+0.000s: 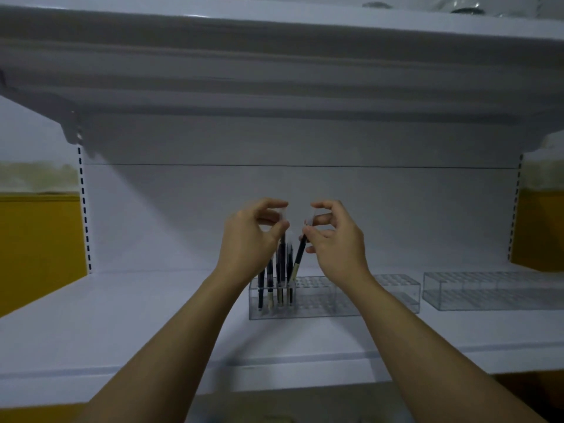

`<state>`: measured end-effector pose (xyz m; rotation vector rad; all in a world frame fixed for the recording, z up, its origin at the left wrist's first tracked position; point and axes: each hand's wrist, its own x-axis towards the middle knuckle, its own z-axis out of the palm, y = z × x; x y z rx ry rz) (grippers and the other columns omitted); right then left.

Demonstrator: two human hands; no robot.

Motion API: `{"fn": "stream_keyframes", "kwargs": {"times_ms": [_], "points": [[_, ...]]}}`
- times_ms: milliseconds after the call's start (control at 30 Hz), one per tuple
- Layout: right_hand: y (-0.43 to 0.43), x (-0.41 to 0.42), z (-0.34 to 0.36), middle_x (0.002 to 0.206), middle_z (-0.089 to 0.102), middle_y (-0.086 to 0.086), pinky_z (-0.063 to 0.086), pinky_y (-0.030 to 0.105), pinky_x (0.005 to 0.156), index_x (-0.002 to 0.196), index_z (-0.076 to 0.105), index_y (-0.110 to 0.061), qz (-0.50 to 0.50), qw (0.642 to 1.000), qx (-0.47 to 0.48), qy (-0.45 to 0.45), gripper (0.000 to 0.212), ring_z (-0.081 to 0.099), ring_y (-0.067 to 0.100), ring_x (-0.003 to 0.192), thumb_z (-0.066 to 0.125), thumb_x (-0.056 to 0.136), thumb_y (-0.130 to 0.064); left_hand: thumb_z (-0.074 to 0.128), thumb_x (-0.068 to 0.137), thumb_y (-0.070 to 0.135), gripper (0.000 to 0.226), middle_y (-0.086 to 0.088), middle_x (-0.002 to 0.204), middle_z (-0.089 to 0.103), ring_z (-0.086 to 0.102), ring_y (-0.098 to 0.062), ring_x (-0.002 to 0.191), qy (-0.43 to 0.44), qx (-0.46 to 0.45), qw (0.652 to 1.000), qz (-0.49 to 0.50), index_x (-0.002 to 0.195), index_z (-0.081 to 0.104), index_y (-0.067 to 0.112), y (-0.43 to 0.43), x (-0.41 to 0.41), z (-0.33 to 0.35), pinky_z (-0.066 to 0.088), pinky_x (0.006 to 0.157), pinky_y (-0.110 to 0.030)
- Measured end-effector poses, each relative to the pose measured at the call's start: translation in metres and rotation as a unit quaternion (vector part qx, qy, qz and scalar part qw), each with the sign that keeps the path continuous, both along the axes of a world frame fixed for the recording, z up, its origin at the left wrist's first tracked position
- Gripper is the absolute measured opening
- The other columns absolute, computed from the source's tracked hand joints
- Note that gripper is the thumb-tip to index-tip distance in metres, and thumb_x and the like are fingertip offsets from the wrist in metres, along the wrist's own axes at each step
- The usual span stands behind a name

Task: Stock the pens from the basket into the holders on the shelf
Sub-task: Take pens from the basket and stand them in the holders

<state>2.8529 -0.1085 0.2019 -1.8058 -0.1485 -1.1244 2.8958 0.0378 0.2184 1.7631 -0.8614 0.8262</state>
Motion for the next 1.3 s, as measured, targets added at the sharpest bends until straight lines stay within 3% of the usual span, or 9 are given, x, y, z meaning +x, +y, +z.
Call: {"fn": "stream_keyframes", "kwargs": {"times_ms": [67, 200, 267, 500, 767, 867, 967, 1100, 1300], "points": [[0.000, 0.006, -0.002, 0.092, 0.063, -0.005, 0.059, 0.042, 0.067, 0.101, 0.053, -0.043, 0.004, 1.000, -0.012, 0.019, 0.036, 0.069, 0.016, 0.074, 0.066, 0.089, -0.011, 0.072, 0.085, 0.019, 0.027, 0.015, 0.089, 0.065, 0.062, 0.008, 0.083, -0.001, 0.003, 1.000, -0.003, 0.110, 0.066, 0.029, -0.001, 0.003, -0.001, 0.045, 0.072, -0.004], [-0.001, 0.012, -0.007, 0.084, 0.062, -0.009, 0.050, 0.014, 0.059, 0.097, 0.057, -0.036, 0.001, 0.993, -0.092, 0.075, 0.029, 0.061, 0.003, 0.066, 0.068, 0.087, -0.011, 0.068, 0.088, 0.021, 0.026, 0.014, 0.088, 0.064, 0.060, 0.007, 0.081, 0.021, 0.026, 0.999, -0.005, 0.113, 0.063, 0.029, 0.001, 0.008, 0.004, 0.045, 0.069, -0.006], [-0.002, 0.013, -0.011, 0.088, 0.061, -0.012, 0.046, 0.009, 0.059, 0.102, 0.059, -0.034, -0.022, 0.983, -0.149, 0.107, 0.026, 0.060, 0.002, 0.073, 0.066, 0.089, -0.013, 0.068, 0.089, 0.022, 0.024, 0.017, 0.085, 0.063, 0.061, 0.007, 0.079, 0.034, 0.040, 0.999, -0.001, 0.110, 0.062, 0.031, 0.003, 0.011, 0.008, 0.043, 0.064, -0.007], [-0.004, 0.010, -0.023, 0.101, 0.059, -0.007, 0.048, 0.026, 0.075, 0.131, 0.038, -0.048, -0.021, 0.956, -0.240, 0.168, 0.053, 0.059, 0.008, 0.082, 0.059, 0.093, -0.019, 0.068, 0.088, 0.022, 0.022, 0.010, 0.089, 0.069, 0.065, 0.002, 0.079, 0.066, 0.042, 0.997, -0.017, 0.108, 0.064, 0.028, 0.003, 0.013, 0.014, 0.045, 0.056, -0.004], [0.000, 0.000, -0.028, 0.079, 0.068, 0.002, 0.057, 0.042, 0.073, 0.139, 0.011, -0.055, -0.017, 0.937, -0.275, 0.213, 0.077, 0.064, 0.019, 0.071, 0.055, 0.091, -0.014, 0.069, 0.087, 0.026, 0.018, 0.018, 0.085, 0.066, 0.061, 0.009, 0.073, 0.056, 0.085, 0.995, 0.010, 0.102, 0.064, 0.035, 0.005, 0.005, -0.001, 0.041, 0.053, -0.002], [0.000, -0.003, -0.027, 0.078, 0.068, 0.007, 0.057, 0.045, 0.074, 0.140, 0.009, -0.055, -0.020, 0.933, -0.278, 0.229, 0.079, 0.065, 0.023, 0.072, 0.052, 0.090, -0.011, 0.067, 0.089, 0.025, 0.015, 0.017, 0.093, 0.064, 0.061, 0.004, 0.079, 0.046, 0.093, 0.994, 0.037, 0.102, 0.065, 0.031, 0.003, 0.008, -0.013, 0.041, 0.067, -0.005], [0.001, -0.007, -0.028, 0.078, 0.068, 0.006, 0.057, 0.045, 0.076, 0.142, 0.006, -0.055, -0.018, 0.932, -0.272, 0.241, 0.082, 0.065, 0.023, 0.073, 0.052, 0.091, -0.010, 0.067, 0.088, 0.022, 0.017, 0.011, 0.107, 0.058, 0.053, -0.005, 0.099, 0.034, 0.084, 0.994, 0.061, 0.104, 0.065, 0.026, 0.001, 0.015, -0.015, 0.040, 0.086, -0.021], [0.001, -0.008, -0.028, 0.079, 0.068, 0.004, 0.056, 0.044, 0.078, 0.145, 0.005, -0.052, -0.017, 0.931, -0.272, 0.244, 0.084, 0.065, 0.021, 0.074, 0.053, 0.090, -0.010, 0.065, 0.089, 0.023, 0.016, 0.007, 0.103, 0.062, 0.056, -0.007, 0.096, 0.050, 0.112, 0.990, 0.064, 0.105, 0.066, 0.022, -0.003, 0.020, -0.012, 0.045, 0.086, -0.025], [0.000, -0.008, -0.030, 0.081, 0.068, 0.002, 0.055, 0.041, 0.081, 0.148, 0.001, -0.051, -0.012, 0.928, -0.275, 0.253, 0.088, 0.064, 0.019, 0.076, 0.055, 0.090, -0.010, 0.064, 0.089, 0.025, 0.023, 0.000, 0.119, 0.062, 0.056, -0.018, 0.109, 0.035, 0.154, 0.983, 0.089, 0.112, 0.066, 0.020, 0.002, 0.015, -0.022, 0.042, 0.089, -0.026]]}}
